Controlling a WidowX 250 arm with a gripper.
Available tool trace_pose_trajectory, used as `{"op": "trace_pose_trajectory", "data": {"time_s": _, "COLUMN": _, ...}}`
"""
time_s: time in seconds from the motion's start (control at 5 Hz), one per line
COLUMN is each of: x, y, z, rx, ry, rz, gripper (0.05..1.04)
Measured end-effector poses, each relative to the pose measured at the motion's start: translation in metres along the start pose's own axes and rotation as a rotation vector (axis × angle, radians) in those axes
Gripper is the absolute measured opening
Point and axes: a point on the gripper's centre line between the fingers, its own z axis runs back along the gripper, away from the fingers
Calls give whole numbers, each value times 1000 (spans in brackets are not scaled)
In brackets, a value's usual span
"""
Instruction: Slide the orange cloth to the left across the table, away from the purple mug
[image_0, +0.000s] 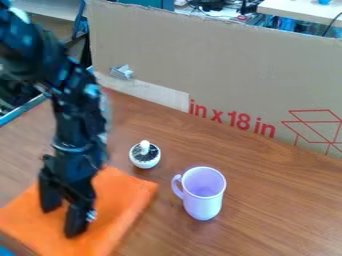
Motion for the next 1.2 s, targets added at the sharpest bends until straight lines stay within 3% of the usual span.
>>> {"op": "trace_pose_trajectory", "data": {"time_s": 0.2, "x": -16, "y": 53, "z": -6, "rx": 35, "ry": 40, "rz": 140, "gripper": 1005}}
{"op": "trace_pose_trajectory", "data": {"time_s": 0.4, "x": -25, "y": 89, "z": -11, "rx": 40, "ry": 108, "rz": 220, "gripper": 1005}}
{"op": "trace_pose_trajectory", "data": {"time_s": 0.8, "x": -25, "y": 102, "z": -13, "rx": 53, "ry": 127, "rz": 206, "gripper": 1005}}
{"op": "trace_pose_trajectory", "data": {"time_s": 1.0, "x": -26, "y": 97, "z": -9, "rx": 14, "ry": 60, "rz": 179, "gripper": 1005}}
{"op": "trace_pose_trajectory", "data": {"time_s": 1.2, "x": -28, "y": 82, "z": 23, "rx": -61, "ry": -56, "rz": 134, "gripper": 1002}}
